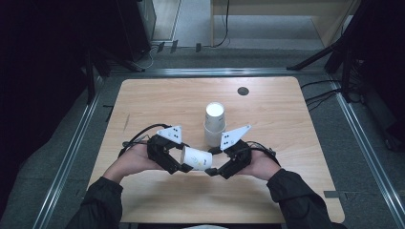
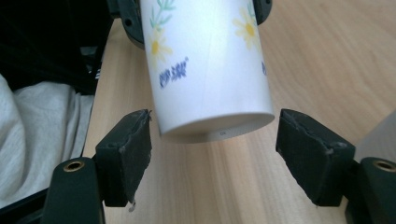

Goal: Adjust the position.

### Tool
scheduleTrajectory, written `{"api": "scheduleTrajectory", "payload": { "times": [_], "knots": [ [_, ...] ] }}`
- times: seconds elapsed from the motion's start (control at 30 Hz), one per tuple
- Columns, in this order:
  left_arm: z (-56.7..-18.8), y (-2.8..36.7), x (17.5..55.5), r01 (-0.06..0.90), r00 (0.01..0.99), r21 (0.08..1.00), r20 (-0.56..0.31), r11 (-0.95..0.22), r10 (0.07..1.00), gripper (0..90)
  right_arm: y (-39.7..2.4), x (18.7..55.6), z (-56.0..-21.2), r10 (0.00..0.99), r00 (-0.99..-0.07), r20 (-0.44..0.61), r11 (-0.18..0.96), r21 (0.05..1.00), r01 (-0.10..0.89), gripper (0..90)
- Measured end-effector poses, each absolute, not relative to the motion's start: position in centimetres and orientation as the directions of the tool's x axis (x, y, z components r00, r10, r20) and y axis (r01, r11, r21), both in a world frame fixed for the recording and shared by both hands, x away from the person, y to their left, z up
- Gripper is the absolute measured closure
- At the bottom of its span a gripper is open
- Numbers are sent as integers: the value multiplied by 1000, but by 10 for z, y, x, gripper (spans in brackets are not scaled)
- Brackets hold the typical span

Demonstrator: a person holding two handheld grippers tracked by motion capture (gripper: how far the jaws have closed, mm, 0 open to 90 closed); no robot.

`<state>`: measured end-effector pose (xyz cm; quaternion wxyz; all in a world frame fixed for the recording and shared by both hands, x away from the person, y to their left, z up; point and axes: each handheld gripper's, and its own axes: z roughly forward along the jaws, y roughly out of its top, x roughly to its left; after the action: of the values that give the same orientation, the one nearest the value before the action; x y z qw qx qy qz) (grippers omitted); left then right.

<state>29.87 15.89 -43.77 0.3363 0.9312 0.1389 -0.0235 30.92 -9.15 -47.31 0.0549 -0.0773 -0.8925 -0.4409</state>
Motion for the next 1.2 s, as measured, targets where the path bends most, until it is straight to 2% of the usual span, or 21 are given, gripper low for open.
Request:
{"api": "scheduleTrajectory", "payload": {
  "times": [0.4, 0.6, 0.83, 0.93, 1.2],
  "knots": [
    [-447, 139, 294, 238, 970, 511, -80, -826, 231, 240, -73, 306, -488, 59, -987, 148, 652, 743, 150, 283],
    [-450, 133, 292, 226, 973, 498, -77, -837, 217, 237, -66, 304, -492, 44, -988, 148, 669, 730, 139, 316],
    [-450, 136, 294, 229, 972, 536, -91, -813, 215, 207, -66, 304, -491, 37, -990, 139, 675, 727, 127, 337],
    [-448, 140, 294, 249, 967, 562, -99, -789, 235, 133, -69, 305, -488, 42, -990, 135, 662, 738, 128, 337],
    [-442, 154, 294, 294, 951, 659, -131, -692, 279, 109, -84, 309, -476, 71, -987, 143, 610, 777, 157, 337]
  ]
}}
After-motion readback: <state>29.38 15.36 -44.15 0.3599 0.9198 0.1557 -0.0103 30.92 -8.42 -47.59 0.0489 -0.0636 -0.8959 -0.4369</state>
